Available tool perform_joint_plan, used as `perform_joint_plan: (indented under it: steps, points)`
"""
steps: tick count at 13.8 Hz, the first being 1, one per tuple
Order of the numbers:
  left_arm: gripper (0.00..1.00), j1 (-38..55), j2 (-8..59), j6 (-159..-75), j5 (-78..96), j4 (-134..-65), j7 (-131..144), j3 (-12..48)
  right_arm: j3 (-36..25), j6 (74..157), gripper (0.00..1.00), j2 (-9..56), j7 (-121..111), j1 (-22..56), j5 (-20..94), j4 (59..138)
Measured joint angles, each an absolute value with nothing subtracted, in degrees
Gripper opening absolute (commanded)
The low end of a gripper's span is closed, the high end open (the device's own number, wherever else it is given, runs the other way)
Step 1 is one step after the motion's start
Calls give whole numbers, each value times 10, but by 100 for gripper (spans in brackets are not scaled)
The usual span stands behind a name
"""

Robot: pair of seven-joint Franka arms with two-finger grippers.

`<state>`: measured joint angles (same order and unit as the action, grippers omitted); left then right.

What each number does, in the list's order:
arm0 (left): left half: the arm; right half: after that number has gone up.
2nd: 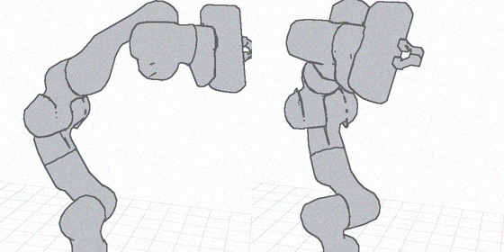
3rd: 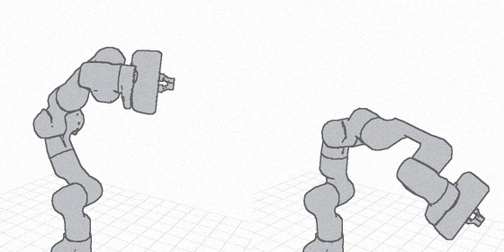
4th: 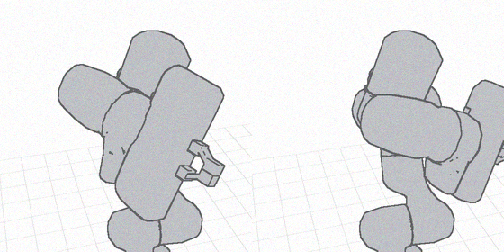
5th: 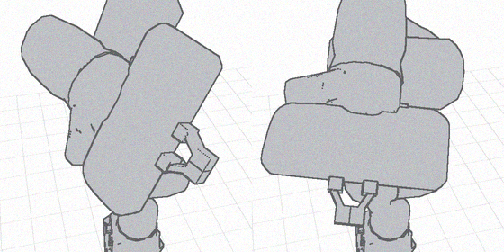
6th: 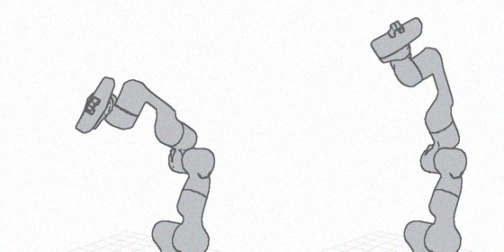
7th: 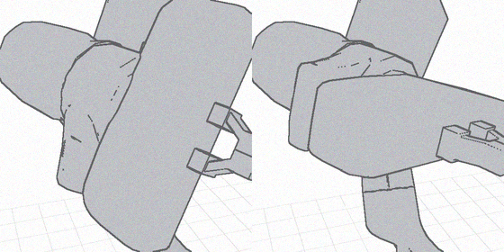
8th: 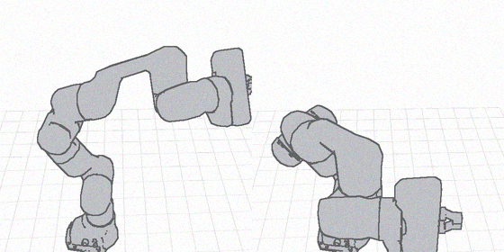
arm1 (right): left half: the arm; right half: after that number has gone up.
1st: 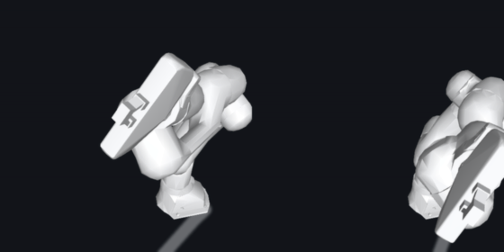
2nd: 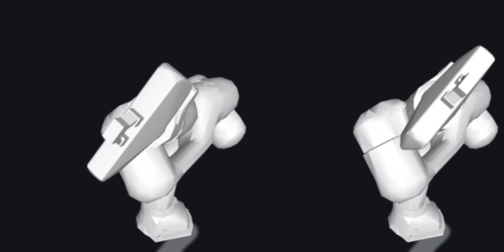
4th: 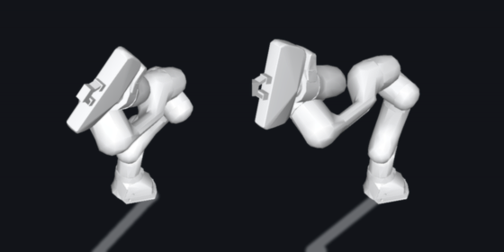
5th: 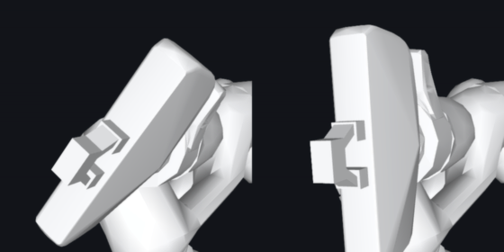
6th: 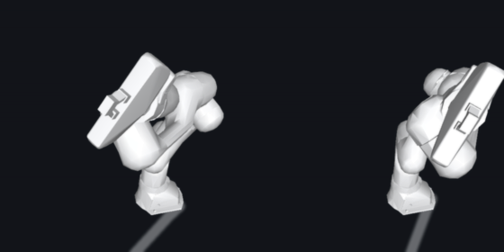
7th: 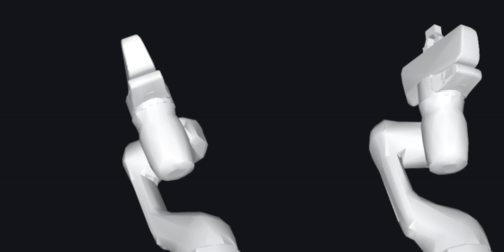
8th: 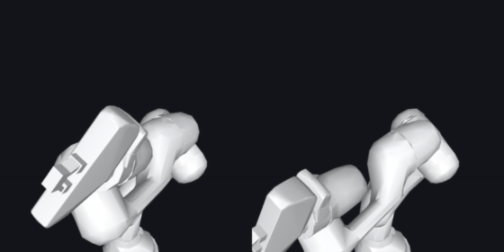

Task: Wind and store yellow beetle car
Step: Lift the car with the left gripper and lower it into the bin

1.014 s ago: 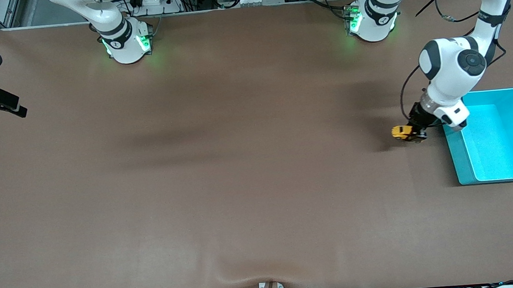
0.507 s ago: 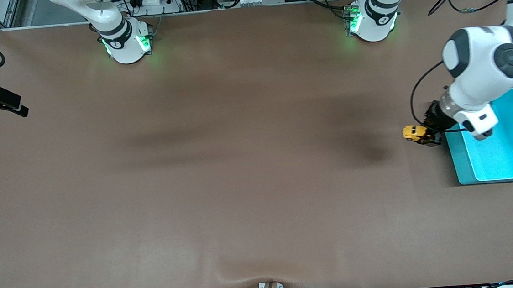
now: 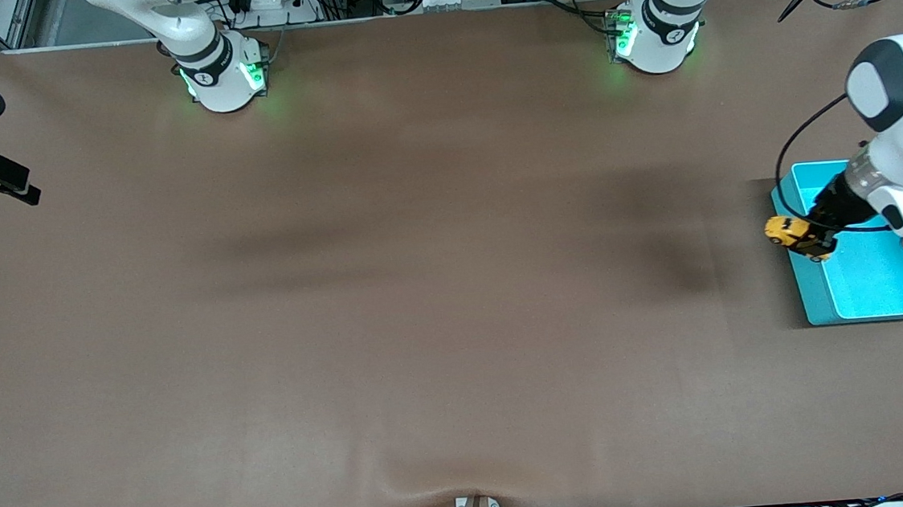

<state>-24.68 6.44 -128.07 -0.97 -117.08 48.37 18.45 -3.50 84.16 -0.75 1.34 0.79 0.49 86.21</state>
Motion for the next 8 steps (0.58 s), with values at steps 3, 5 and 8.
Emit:
perform_joint_plan:
  steps: [3,5,8]
  points:
    - [0,-277,66,-1281,-12,-1169,392,184,-35,842,100,-7,13,8,5,862]
    - [0,-289,72,-1281,-15,-1165,350,184,-35,842,100,-7,13,8,5,863]
    - [0,-305,91,-1281,-55,-1150,303,184,-35,842,100,-8,13,8,5,863]
